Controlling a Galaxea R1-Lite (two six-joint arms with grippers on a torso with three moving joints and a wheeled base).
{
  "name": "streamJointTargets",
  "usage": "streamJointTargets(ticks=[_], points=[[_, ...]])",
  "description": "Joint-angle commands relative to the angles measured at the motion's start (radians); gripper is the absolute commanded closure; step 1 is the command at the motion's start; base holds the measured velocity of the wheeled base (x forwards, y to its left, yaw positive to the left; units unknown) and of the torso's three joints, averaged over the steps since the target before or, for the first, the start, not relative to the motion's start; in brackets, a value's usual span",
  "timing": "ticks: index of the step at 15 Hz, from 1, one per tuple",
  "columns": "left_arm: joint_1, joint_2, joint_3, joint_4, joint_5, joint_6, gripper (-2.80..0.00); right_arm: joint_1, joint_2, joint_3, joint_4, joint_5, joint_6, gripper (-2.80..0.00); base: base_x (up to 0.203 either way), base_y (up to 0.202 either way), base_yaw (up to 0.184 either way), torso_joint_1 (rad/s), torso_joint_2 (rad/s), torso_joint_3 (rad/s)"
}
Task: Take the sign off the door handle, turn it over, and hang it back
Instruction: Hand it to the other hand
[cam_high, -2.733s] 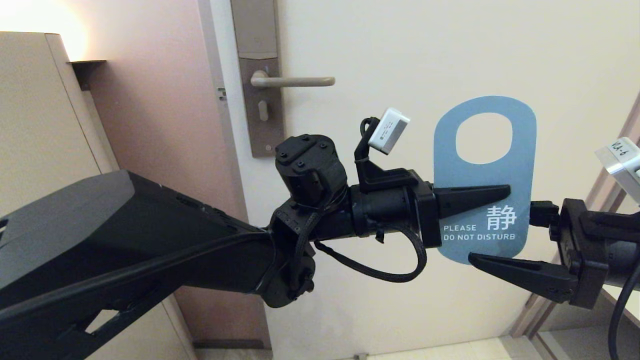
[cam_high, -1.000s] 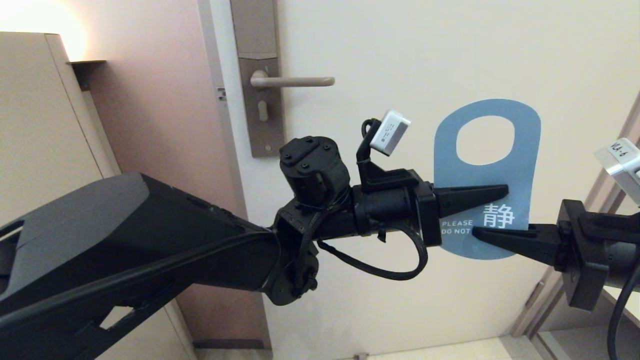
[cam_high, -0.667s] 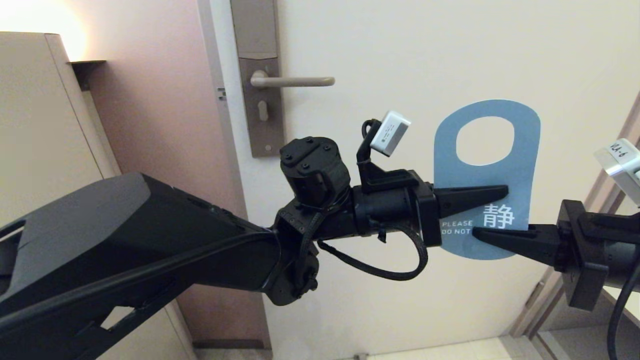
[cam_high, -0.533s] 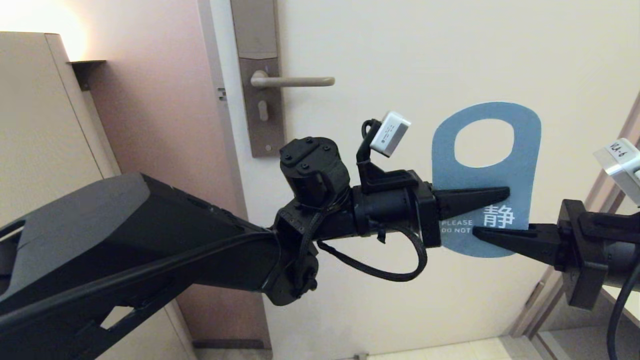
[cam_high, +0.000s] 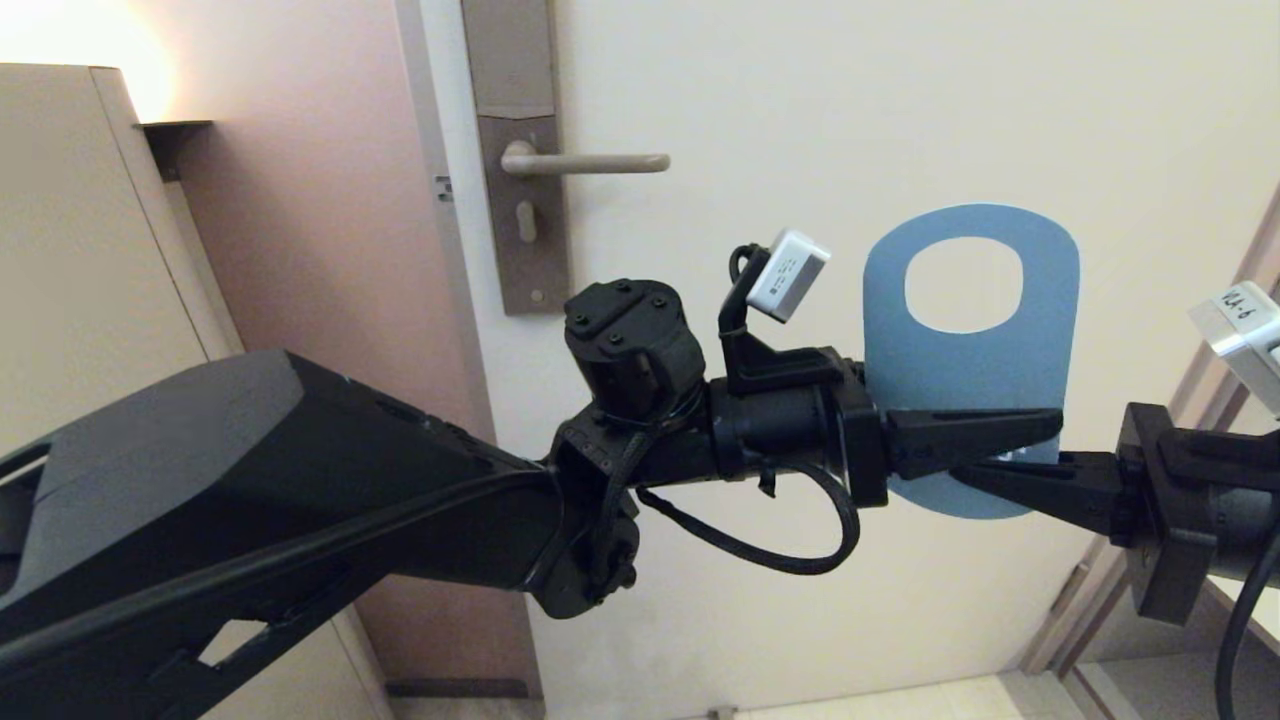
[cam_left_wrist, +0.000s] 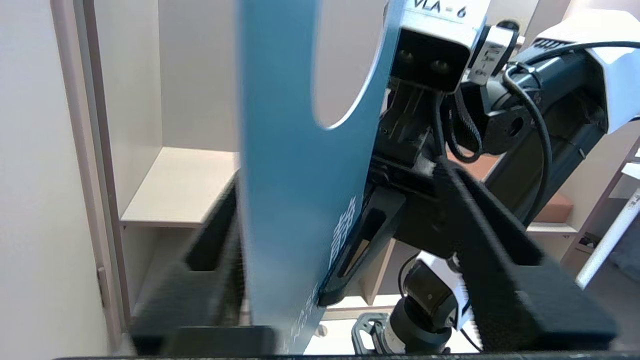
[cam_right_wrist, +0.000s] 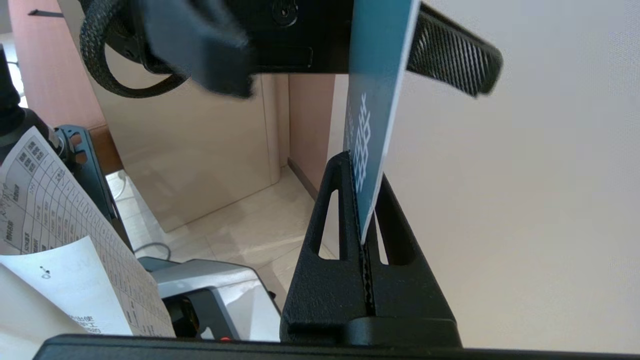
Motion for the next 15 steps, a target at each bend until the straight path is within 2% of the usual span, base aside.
streamJointTargets(ticks=[1, 11, 15], points=[[0.0, -0.01, 0.016, -0.007, -0.003, -0.003, -2.8, 0.001, 0.0, 0.001, -0.002, 0.006, -0.001, 0.0, 0.0, 0.0, 0.0, 0.0, 0.0, 0.0], [0.078, -0.111, 0.19, -0.024, 0.0, 0.007, -2.8, 0.0, 0.0, 0.011, -0.002, 0.004, -0.001, 0.0, 0.0, 0.0, 0.0, 0.0, 0.0, 0.0], [0.099, -0.16, 0.265, -0.024, 0.002, 0.049, -2.8, 0.0, -0.007, 0.021, -0.002, 0.003, -0.003, 0.0, 0.0, 0.0, 0.0, 0.0, 0.0, 0.0]])
